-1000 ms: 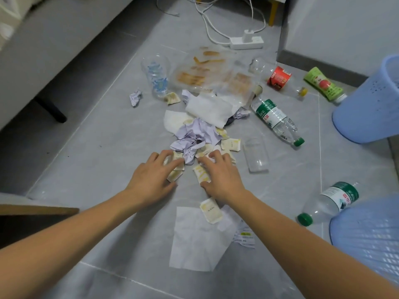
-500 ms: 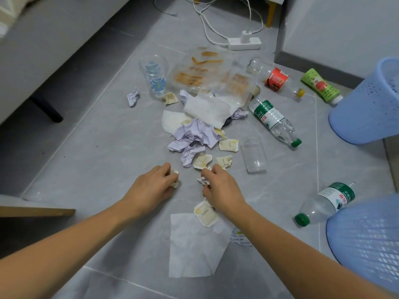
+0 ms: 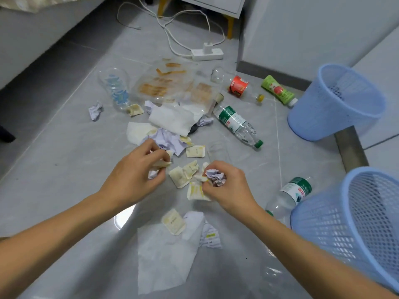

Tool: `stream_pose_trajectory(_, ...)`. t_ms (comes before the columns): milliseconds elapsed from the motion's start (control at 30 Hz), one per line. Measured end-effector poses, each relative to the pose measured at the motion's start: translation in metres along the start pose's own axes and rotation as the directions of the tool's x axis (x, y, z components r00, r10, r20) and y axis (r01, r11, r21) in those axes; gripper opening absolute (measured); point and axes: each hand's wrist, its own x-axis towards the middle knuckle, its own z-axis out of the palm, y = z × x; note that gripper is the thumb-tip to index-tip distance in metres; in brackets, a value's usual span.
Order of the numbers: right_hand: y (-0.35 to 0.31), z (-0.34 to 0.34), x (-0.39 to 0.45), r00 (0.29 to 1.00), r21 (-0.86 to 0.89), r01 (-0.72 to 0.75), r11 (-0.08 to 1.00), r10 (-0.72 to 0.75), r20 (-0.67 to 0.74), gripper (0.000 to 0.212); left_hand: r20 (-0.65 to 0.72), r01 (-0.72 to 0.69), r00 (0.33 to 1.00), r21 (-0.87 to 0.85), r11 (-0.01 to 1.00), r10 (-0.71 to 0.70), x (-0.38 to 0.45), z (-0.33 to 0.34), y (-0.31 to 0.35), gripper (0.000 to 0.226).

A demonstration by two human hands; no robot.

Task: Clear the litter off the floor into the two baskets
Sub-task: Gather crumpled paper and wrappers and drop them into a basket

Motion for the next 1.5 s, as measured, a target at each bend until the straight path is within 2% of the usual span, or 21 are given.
stream_pose_trajectory(100,-0.016,-0.048,-0.004,0.997,0.101,-0.019,0.995,0.027,-0.073,0.021,0.013,-0.096,0.995,-0.087,0.992,0.098,0.033,-0.008,0.038,0.014)
stream_pose_trajectory(233,-0.032,-0.123,-0.018,0.962,0.173,0.000,0.985,0.047,-0.267,0.018,0.062,-0.252,0.961,-0.198,0.947,0.268,0.082,0.001,0.108,0.013)
stream_pose_trajectory(367,-0.026,-0.194,-0.053,0.894,0.178,-0.041,0.983,0.116,-0.433,0.012,0.112,-0.394,0.891,-0.290,0.872,0.440,0.123,0.040,0.192,0.015)
stream_pose_trajectory(500,0.005,-0.263,-0.102,0.786,0.144,-0.112,0.983,0.176,-0.592,0.015,0.136,-0.489,0.813,-0.369,0.791,0.566,0.146,0.087,0.272,0.014)
stream_pose_trajectory(667,0.060,-0.314,-0.159,0.645,0.073,-0.349,0.934,0.296,-0.705,0.013,0.202,-0.530,0.739,-0.414,0.740,0.643,0.151,0.147,0.345,0.015)
stream_pose_trajectory(733,0.076,-0.319,-0.172,0.616,0.055,-0.457,0.888,0.360,-0.701,0.012,0.324,-0.525,0.695,-0.382,0.761,0.642,0.146,0.167,0.363,0.028)
stream_pose_trajectory(800,0.083,-0.317,-0.178,0.619,0.001,-0.565,0.825,0.425,-0.660,0.017,0.435,-0.557,0.634,-0.317,0.767,0.640,0.139,0.176,0.371,0.049)
stream_pose_trajectory(900,0.082,-0.310,-0.173,0.629,-0.152,-0.693,0.705,0.488,-0.605,0.038,0.407,-0.597,0.645,-0.260,0.759,0.647,0.136,0.164,0.360,0.054)
stream_pose_trajectory(1000,0.069,-0.302,-0.151,0.676,-0.293,-0.688,0.664,0.441,-0.590,0.048,0.377,-0.563,0.700,-0.232,0.793,0.607,0.140,0.134,0.319,0.042)
stream_pose_trajectory(1133,0.026,-0.266,-0.097,0.761,-0.331,-0.489,0.807,0.210,-0.614,0.026,0.343,-0.403,0.828,-0.182,0.897,0.442,0.148,0.087,0.229,0.030)
stream_pose_trajectory(1233,-0.015,-0.212,-0.056,0.831,-0.340,-0.292,0.894,0.061,-0.552,0.018,0.298,-0.226,0.919,-0.133,0.965,0.256,0.139,0.049,0.150,0.020)
stream_pose_trajectory(1300,-0.032,-0.166,-0.033,0.885,-0.366,-0.175,0.914,-0.017,-0.465,0.016,0.245,-0.100,0.962,-0.091,0.991,0.119,0.124,0.028,0.097,0.014)
stream_pose_trajectory(1367,-0.033,-0.115,-0.016,0.946,-0.382,-0.098,0.919,-0.033,-0.322,0.018,0.210,0.020,0.978,-0.028,0.999,-0.013,0.104,0.013,0.050,0.010)
stream_pose_trajectory(1433,-0.024,-0.066,-0.002,0.992,-0.411,-0.075,0.908,0.027,-0.123,0.025,0.203,0.117,0.971,0.045,0.992,-0.124,0.077,0.006,0.009,0.009)
stream_pose_trajectory(1500,-0.013,-0.022,0.009,0.992,-0.468,-0.063,0.881,0.105,0.066,0.037,0.204,0.169,0.959,0.142,0.975,-0.196,0.045,0.006,-0.025,0.020)
